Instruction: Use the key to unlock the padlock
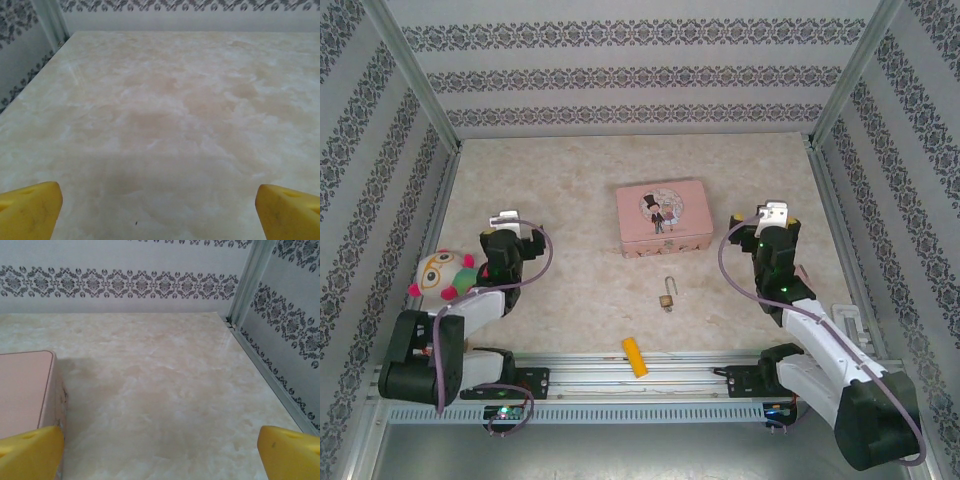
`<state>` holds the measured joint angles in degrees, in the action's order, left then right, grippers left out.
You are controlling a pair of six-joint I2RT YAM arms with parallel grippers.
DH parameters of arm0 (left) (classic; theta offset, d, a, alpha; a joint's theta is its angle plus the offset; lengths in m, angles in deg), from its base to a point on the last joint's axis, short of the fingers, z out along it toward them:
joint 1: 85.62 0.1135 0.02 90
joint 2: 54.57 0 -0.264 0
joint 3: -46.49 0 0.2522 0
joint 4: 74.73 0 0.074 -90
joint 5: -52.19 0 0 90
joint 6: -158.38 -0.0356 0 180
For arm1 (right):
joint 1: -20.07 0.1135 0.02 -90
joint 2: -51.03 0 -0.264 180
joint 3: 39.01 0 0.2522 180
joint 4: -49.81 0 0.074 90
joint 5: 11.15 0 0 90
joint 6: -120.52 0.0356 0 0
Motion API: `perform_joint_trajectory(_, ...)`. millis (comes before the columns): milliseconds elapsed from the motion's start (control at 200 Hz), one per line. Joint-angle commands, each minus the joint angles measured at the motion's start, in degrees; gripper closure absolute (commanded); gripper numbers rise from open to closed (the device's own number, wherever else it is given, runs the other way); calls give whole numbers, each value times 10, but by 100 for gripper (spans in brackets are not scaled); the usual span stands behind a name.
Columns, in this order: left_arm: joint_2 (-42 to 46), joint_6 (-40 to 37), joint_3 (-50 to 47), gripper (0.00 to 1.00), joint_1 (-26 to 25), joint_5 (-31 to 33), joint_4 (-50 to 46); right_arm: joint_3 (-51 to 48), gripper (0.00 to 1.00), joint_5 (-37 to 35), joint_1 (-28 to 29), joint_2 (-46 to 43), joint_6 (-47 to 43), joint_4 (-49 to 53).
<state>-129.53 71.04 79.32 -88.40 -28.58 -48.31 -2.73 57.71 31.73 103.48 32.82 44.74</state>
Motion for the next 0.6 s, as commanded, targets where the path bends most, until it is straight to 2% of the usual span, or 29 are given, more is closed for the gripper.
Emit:
perform_joint_trajectory(0,-32,-29,-9,1,10,-49,110,-19,2,5,-9,2,-16,-56)
perform_joint_trajectory(305,-132,-40,-47,1,14,-98,265,-64,2,17,-23,12,-18,-119)
perform_joint_trajectory(415,-175,-46,-38,1,19,-129,295,-80,2,23,-29,13,-23,-143)
perform_joint_trajectory(495,-155,-47,-14,1,27,-162,214,-96,2,30,-36,14,-26,-171)
perform_joint_trajectory(595,-162,-49,16,1,52,-257,169,-114,2,50,-55,20,-25,-199)
